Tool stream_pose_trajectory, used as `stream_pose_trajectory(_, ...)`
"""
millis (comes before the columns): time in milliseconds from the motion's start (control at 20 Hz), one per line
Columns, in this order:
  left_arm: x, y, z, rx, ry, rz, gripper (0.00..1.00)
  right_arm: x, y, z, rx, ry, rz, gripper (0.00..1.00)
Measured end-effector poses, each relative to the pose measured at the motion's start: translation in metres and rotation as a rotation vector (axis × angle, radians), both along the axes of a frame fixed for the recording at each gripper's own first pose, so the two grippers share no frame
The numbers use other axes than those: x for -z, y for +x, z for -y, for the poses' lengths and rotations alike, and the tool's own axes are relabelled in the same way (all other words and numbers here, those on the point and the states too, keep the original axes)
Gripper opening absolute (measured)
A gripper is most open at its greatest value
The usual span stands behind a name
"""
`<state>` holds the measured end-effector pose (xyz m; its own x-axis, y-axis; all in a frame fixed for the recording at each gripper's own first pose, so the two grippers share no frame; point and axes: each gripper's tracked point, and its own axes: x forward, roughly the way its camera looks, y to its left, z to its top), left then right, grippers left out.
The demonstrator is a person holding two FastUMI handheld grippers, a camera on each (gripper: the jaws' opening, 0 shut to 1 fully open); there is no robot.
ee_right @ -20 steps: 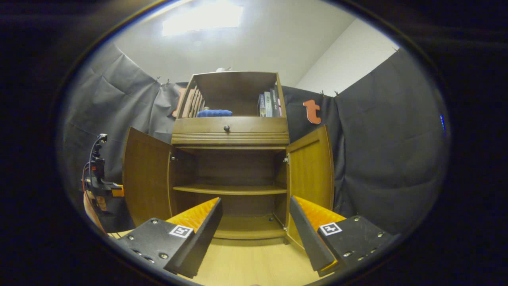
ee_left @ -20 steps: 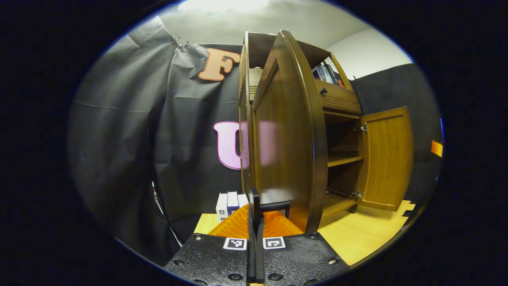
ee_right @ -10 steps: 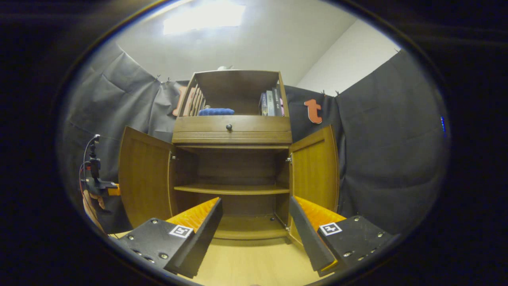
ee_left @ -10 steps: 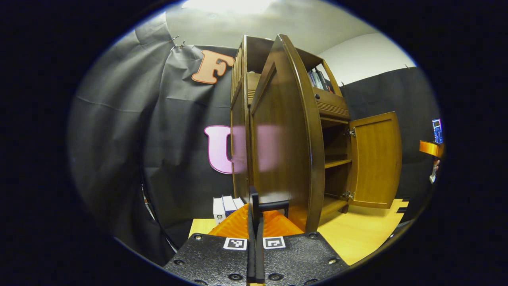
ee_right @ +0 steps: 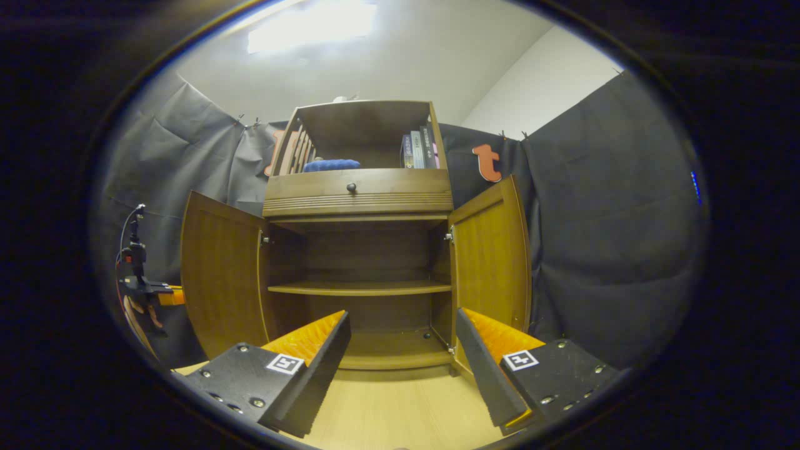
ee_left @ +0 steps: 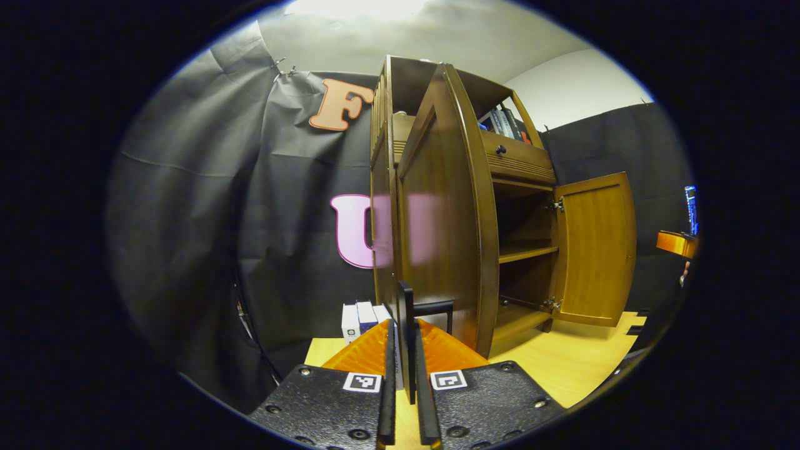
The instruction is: Open the right door of the double-door shoe cabinet with the right hand, and open the left door with the left hand.
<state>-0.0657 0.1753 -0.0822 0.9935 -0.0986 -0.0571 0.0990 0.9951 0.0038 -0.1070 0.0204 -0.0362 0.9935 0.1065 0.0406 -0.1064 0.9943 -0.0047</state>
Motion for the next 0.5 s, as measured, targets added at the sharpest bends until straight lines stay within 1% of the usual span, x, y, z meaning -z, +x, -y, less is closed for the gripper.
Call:
stream_pose_trajectory(50, -0.001, -0.001, -0.001, -0.012, 0.000, -0.001, 0.24, 0.002, 0.001, 0.001, -0.001, 0.005, -0.005, 0.96)
stream_pose_trajectory(150, 0.002, -0.005, -0.003, -0.030, -0.006, -0.011, 0.18, 0.005, 0.003, 0.001, -0.005, 0.015, -0.010, 0.96)
stream_pose_trajectory(200, 0.002, -0.006, -0.003, -0.034, -0.007, -0.012, 0.34, 0.008, 0.003, 0.001, -0.009, 0.017, -0.013, 1.00)
stream_pose_trajectory(350, 0.005, -0.010, -0.011, -0.078, -0.002, -0.026, 0.31, 0.012, 0.004, 0.002, -0.021, 0.013, -0.015, 1.00)
stream_pose_trajectory(400, 0.007, -0.012, -0.013, -0.091, -0.002, -0.034, 0.43, 0.013, 0.006, 0.004, -0.026, 0.015, -0.012, 1.00)
stream_pose_trajectory(450, 0.008, -0.013, -0.016, -0.104, -0.011, -0.047, 0.39, 0.014, 0.008, 0.004, -0.033, 0.020, -0.012, 1.00)
stream_pose_trajectory(500, 0.010, -0.017, -0.018, -0.120, -0.016, -0.058, 0.47, 0.017, 0.011, 0.004, -0.041, 0.023, -0.019, 1.00)
